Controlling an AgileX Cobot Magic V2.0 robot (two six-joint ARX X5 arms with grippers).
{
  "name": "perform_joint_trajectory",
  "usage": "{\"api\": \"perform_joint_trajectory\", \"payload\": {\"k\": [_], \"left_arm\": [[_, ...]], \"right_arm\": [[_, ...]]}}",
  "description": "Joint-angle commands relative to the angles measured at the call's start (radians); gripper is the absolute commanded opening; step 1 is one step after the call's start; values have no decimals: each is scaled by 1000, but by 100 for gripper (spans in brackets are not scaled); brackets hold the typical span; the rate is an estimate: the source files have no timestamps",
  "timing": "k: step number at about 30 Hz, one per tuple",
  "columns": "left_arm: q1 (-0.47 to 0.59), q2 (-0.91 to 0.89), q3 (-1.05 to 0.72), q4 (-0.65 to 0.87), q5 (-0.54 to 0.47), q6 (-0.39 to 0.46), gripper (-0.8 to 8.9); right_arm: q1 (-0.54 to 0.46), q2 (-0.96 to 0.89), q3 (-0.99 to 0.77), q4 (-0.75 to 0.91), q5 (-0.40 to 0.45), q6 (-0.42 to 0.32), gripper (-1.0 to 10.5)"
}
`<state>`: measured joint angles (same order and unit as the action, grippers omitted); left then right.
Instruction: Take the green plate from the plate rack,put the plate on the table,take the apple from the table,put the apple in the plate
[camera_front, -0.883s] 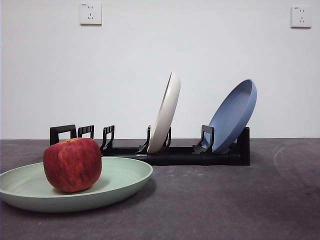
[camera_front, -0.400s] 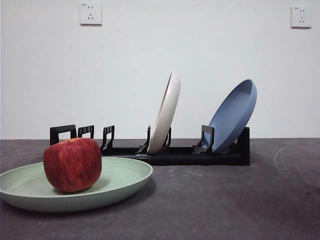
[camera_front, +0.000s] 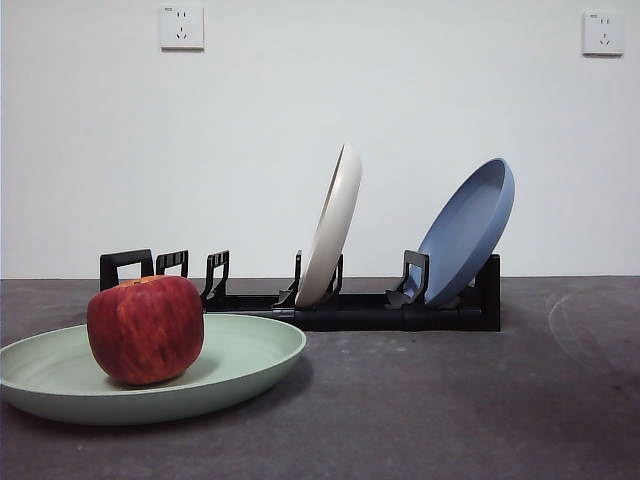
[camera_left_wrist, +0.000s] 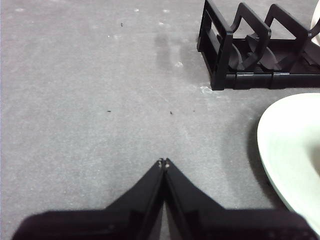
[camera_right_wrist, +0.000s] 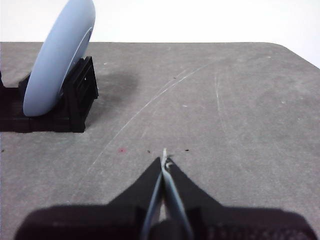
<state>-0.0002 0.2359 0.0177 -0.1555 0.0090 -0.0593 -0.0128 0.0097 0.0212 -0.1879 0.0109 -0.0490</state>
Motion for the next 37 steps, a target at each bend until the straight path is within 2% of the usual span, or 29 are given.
{"api": "perform_joint_trajectory", "payload": {"k": [1,37], "left_arm": [[3,0,-5,8,-2,14,-3],[3,0,-5,8,-2,14,-3]], "right_arm": [[-1,-1,-6,2,4,8,1],[-1,-1,-6,2,4,8,1]]}}
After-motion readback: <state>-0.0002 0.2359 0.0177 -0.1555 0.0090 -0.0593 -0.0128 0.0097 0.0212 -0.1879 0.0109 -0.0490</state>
